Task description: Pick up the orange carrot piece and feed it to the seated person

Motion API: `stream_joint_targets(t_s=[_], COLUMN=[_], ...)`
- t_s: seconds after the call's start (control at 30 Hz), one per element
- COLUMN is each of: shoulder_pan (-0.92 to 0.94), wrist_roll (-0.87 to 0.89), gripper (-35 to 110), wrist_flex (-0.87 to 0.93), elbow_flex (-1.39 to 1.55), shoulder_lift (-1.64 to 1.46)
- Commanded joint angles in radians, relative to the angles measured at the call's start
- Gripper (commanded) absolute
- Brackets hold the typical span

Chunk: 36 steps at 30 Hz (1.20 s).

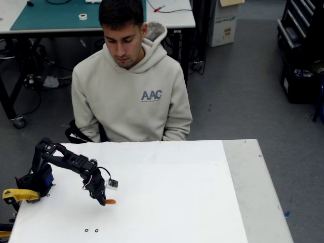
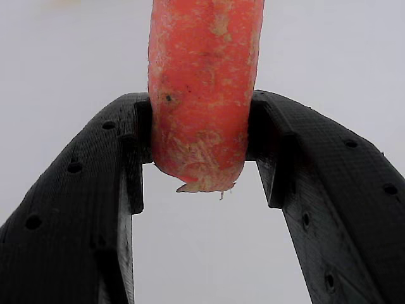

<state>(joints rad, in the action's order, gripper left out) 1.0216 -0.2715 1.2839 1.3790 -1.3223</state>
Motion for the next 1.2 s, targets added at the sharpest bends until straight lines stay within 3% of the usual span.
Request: stream_joint_targets(t_s=[0.0,0.2,0.53,0.93,1.17], shoulder_pan=[-0.132,-0.416,-0.805,-1.023,-1.045], wrist_roll=[0.071,0.325,0.95,1.42,1.626], gripper=[-3,-3,-3,-3,-2], wrist_flex=[0.051,0.06,0.057,0.057,-0.018], elbow_flex=[-0.049,-0.049,-0.127,-0.807,-1.045], shoulder_lift=[-0.138,-0.193,-0.201,-0.184,-0.183])
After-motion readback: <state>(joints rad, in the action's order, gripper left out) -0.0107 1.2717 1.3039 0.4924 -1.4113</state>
